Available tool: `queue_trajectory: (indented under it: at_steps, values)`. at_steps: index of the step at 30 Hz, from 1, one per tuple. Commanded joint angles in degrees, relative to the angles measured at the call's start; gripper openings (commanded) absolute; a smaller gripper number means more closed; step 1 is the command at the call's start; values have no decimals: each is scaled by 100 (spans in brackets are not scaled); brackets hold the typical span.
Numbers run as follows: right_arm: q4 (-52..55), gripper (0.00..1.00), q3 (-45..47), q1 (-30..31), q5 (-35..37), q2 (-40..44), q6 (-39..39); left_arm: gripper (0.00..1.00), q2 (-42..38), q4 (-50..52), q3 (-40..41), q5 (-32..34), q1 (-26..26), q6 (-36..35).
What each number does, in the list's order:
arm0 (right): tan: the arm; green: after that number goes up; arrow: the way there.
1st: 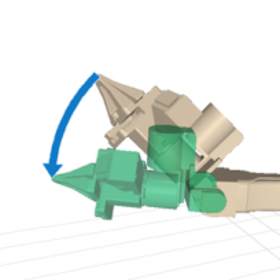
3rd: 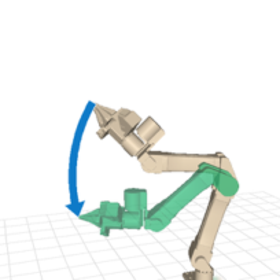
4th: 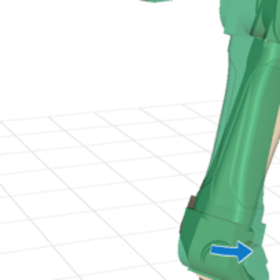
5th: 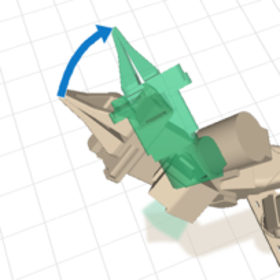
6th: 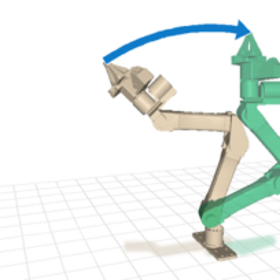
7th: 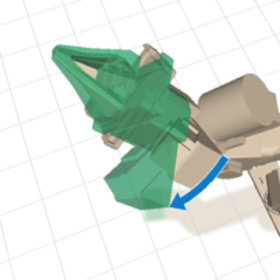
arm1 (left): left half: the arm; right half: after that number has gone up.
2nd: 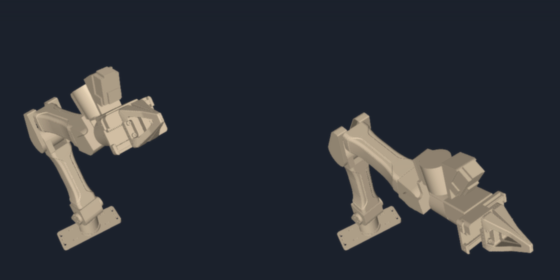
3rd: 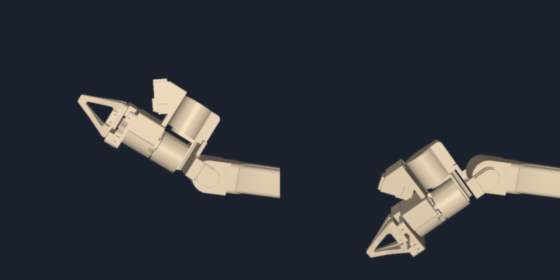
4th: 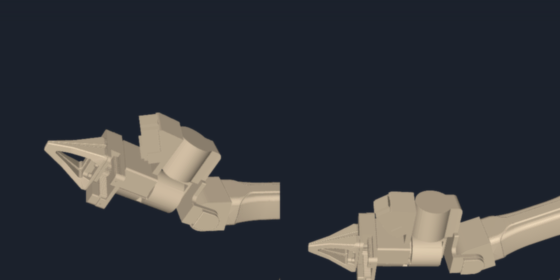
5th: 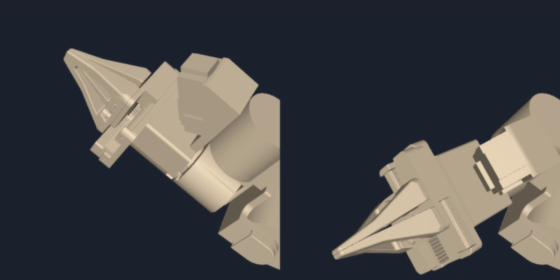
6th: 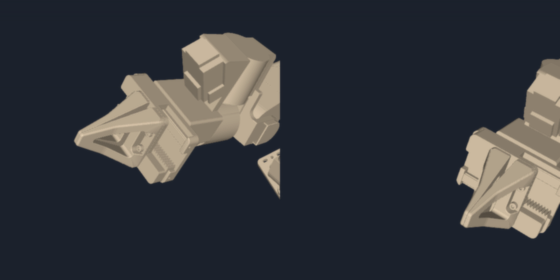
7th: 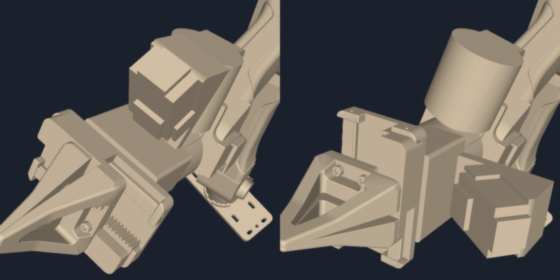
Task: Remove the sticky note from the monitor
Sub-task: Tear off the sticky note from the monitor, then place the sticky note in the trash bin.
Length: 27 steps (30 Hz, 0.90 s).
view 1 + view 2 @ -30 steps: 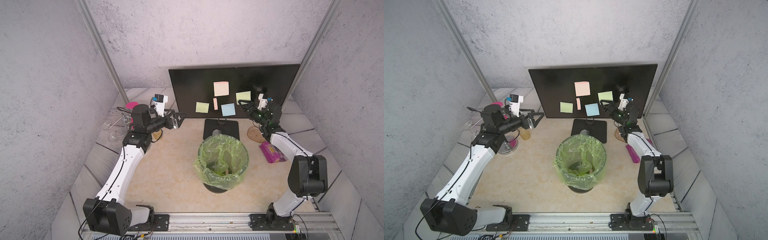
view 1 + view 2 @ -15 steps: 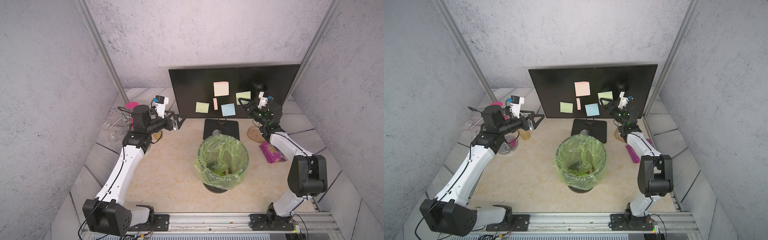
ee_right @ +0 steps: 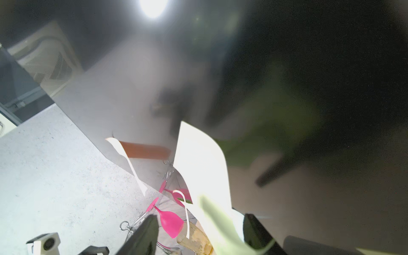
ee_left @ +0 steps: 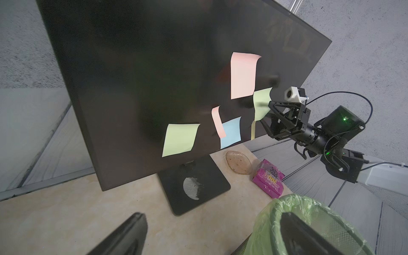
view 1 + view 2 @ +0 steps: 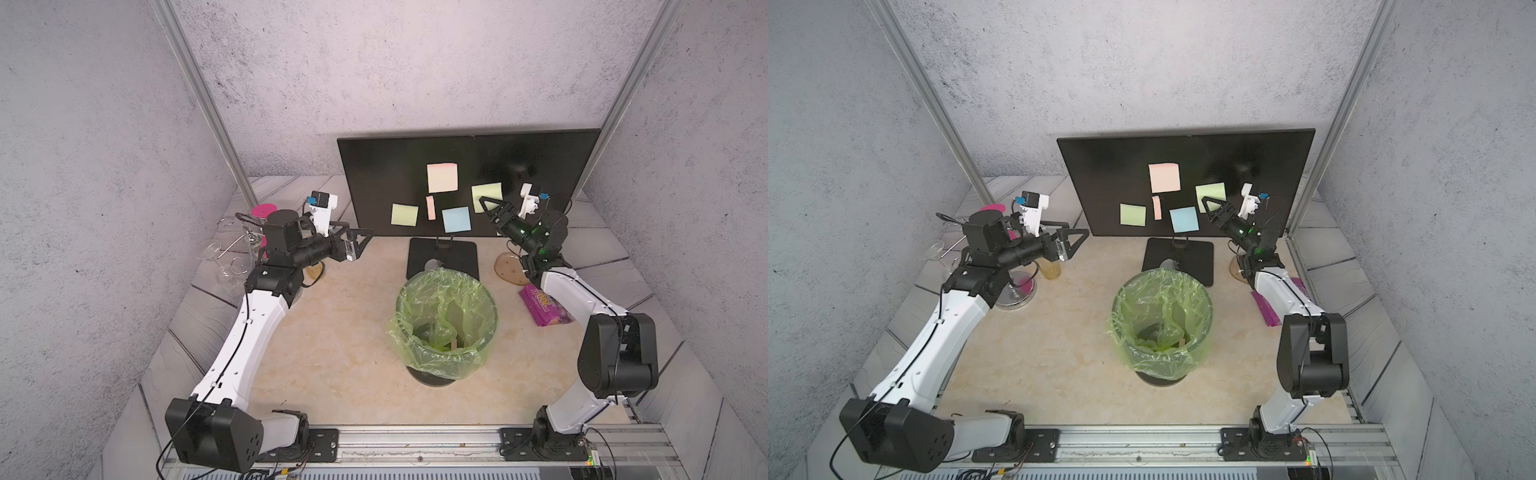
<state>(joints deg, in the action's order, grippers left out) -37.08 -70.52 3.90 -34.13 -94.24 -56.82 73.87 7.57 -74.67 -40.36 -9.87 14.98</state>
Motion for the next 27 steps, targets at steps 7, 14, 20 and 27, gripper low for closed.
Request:
queue_trajectory:
  at_steps: [7, 14, 20, 27]
  values:
    - [-294, 27, 153, -23, 9, 324, -2, 100, -92, 40, -166, -60, -33, -61]
    - [-127, 0, 306, -19, -90, 583, 189, 100, -85, 34, -170, -60, -33, -50]
    - [829, 0, 456, 85, -356, 1325, 1131, 100, -41, 7, -183, -94, -33, 8]
    - [3937, 0, 47, 632, -1152, 2444, 3599, 100, 21, -91, -231, -142, -35, 111]
